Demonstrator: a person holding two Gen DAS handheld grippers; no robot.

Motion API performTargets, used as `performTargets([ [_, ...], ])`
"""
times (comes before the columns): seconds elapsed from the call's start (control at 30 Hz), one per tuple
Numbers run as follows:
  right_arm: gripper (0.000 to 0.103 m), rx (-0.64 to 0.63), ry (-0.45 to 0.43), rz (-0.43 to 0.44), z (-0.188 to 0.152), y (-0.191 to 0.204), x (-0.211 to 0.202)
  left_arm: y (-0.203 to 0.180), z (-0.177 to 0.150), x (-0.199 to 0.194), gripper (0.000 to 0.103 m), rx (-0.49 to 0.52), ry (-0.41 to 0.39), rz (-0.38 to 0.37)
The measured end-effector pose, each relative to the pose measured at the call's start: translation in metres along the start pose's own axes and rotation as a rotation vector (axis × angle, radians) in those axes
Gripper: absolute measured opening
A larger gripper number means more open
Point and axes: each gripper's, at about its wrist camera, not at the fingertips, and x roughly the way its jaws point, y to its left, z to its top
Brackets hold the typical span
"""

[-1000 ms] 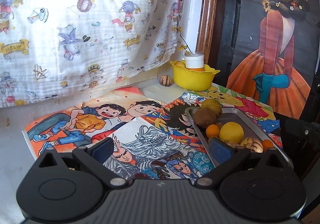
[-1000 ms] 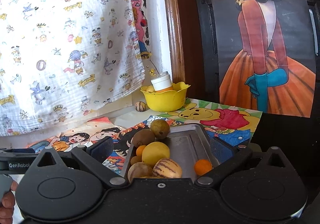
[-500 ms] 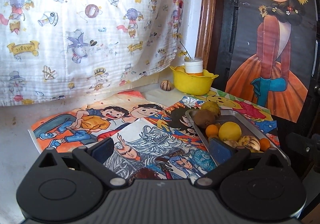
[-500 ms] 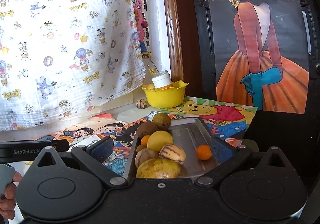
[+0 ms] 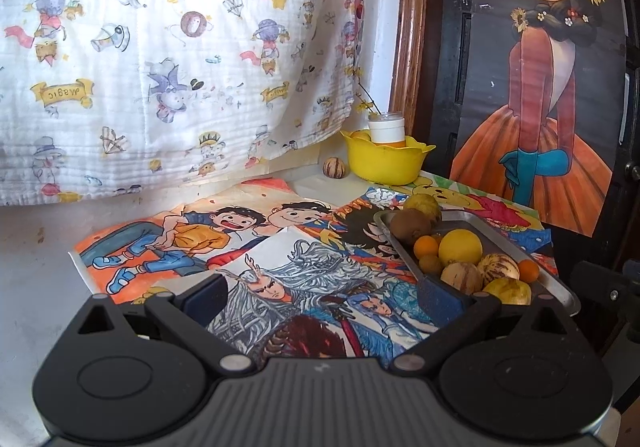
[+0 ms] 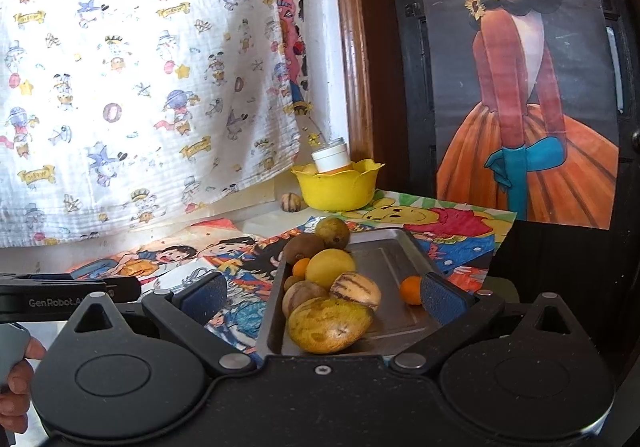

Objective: Organize fruits

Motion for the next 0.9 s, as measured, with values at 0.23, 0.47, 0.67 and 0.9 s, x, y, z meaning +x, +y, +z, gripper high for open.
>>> performTargets([
  [0.23,0.102,-0.018,0.023,0.025,-0.008,0.009,-0.002,0.001,-0.004,-0.007,0.103,0.029,-0.009,0.000],
  [0.47,0.102,-0.020,0.029,0.028,-0.012,0.012,-0.006,0.004,-0.008,-0.012,0.103,0.038,-0.015,0.005],
  [0.67,0.102,-0.020,0.037,0.025,-0.016,0.012,-0.006,0.011,-0.011,-0.014,0.103,0.035,-0.012,0.016],
  [0.9,0.102,-0.030,0.044,0.029,-0.021,0.014,-0.007,0.017,-0.017,-0.018,0.103,0.051,-0.028,0.033],
])
